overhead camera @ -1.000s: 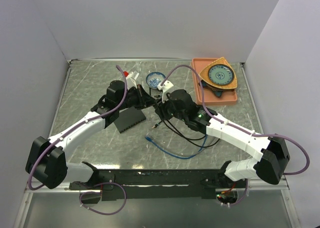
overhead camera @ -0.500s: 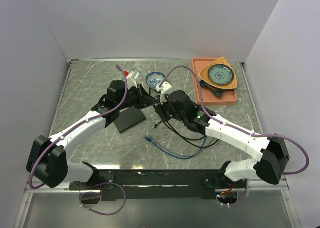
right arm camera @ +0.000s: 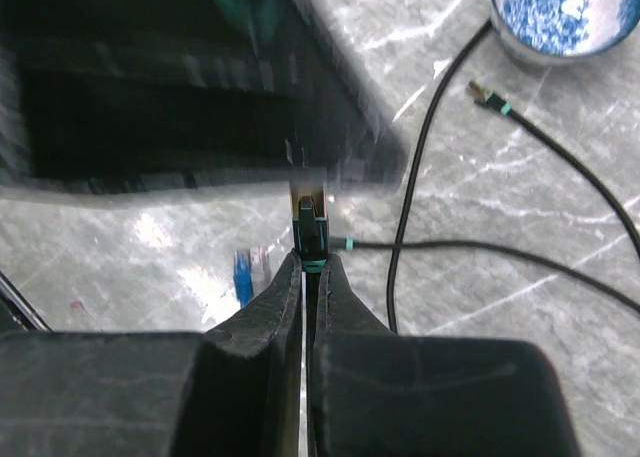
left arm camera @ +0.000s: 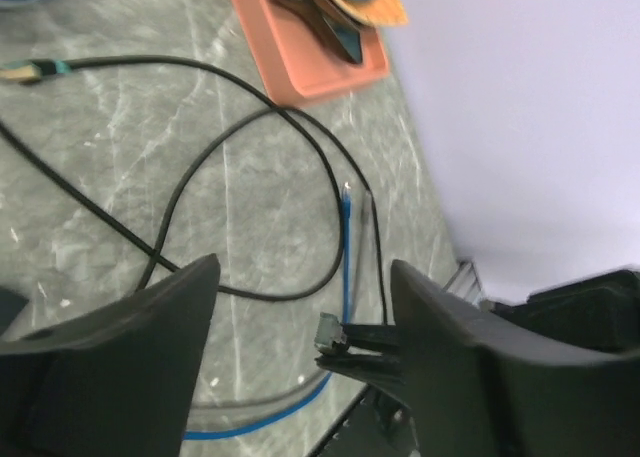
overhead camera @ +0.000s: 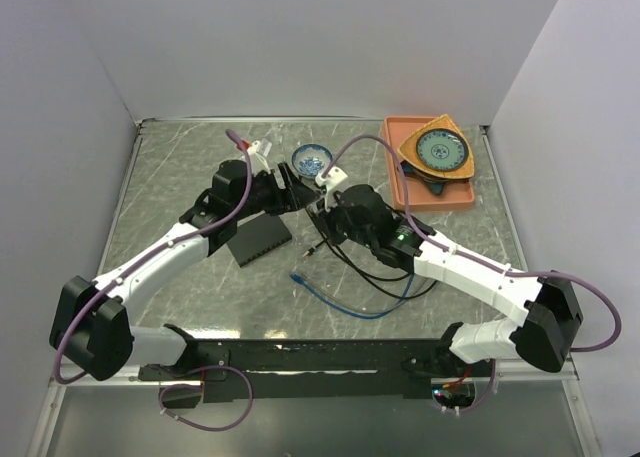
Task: Insert the plug into the switch port
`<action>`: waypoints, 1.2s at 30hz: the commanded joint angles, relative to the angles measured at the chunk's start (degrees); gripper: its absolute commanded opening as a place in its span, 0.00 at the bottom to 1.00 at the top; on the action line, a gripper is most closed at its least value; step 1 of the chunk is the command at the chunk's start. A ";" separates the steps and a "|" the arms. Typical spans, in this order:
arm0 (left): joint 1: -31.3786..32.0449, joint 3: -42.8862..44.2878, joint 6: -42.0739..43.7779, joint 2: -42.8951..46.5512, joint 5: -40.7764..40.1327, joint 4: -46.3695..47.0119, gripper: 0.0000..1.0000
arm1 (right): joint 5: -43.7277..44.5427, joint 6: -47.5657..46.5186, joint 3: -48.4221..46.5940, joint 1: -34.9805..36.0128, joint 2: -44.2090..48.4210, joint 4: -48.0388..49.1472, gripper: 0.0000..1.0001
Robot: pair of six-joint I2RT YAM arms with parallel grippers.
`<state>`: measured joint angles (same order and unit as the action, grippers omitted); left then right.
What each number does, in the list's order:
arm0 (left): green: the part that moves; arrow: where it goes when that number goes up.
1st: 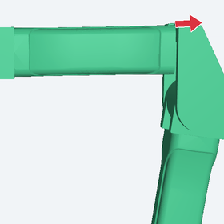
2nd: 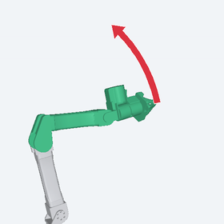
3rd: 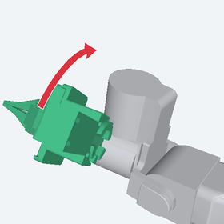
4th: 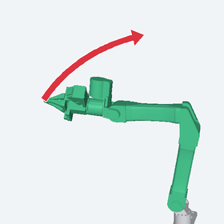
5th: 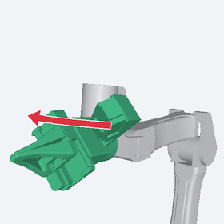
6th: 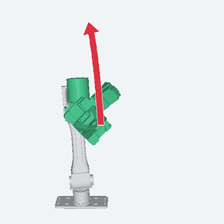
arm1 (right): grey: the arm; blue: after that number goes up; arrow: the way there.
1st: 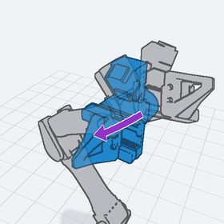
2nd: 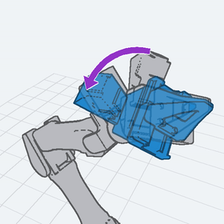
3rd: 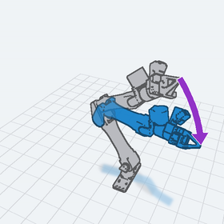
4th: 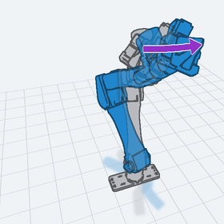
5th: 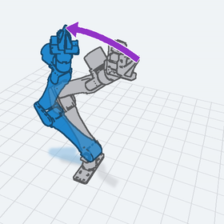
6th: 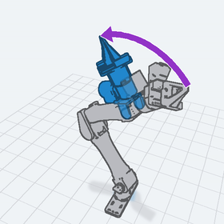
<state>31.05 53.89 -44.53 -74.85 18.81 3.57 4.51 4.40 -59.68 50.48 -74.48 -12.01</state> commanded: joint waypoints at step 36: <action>-10.66 9.04 17.02 -24.12 -29.19 -16.50 0.96 | -13.83 5.62 3.88 1.11 -12.26 7.00 0.00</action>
<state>20.75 61.10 -29.06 -98.65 -14.44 -16.75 -7.51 9.56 -51.79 51.13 -85.78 -7.03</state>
